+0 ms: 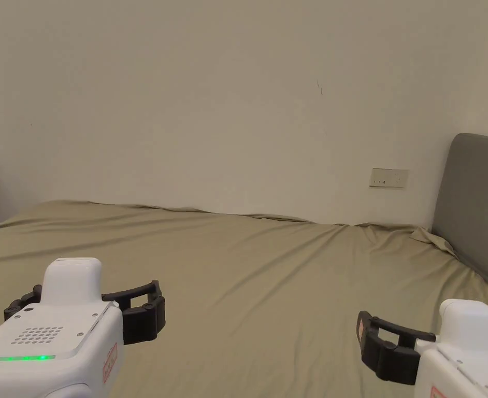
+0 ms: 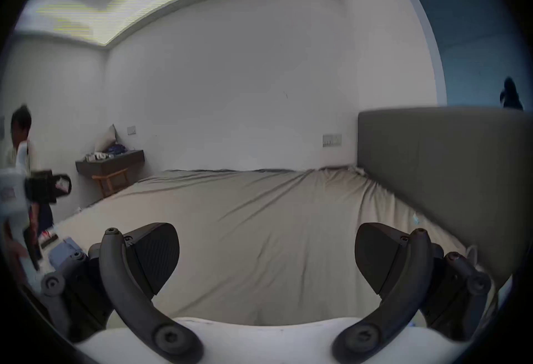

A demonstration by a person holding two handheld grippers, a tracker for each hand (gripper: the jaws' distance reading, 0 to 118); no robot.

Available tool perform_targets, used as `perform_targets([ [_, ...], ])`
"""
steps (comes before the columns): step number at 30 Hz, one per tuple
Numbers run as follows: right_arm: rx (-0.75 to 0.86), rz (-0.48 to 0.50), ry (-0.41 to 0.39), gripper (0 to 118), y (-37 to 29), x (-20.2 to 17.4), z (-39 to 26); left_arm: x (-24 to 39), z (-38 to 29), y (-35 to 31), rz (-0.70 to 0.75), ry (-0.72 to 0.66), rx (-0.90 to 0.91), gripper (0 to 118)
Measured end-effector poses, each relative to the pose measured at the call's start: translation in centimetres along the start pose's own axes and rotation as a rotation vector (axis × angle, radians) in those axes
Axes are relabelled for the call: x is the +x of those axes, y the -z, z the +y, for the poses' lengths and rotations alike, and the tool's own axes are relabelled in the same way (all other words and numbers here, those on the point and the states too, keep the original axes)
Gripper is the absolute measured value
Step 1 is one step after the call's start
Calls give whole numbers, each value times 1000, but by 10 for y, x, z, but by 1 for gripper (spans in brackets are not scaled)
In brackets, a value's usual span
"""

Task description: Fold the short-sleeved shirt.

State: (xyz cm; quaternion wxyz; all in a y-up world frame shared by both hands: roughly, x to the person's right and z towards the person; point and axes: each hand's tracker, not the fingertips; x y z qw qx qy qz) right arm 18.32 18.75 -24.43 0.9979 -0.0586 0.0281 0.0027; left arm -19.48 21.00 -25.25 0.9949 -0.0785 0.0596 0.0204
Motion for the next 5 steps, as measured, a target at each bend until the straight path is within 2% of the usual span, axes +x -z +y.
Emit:
perform_targets([
  [2, 29, 18, -85, 118, -1, -5, -8, 1, -3, 0, -3, 12, 6, 118],
  [5, 9, -14, -81, 118, 2, -12, -13, 3, -6, -2, 13, 27, 36, 118],
])
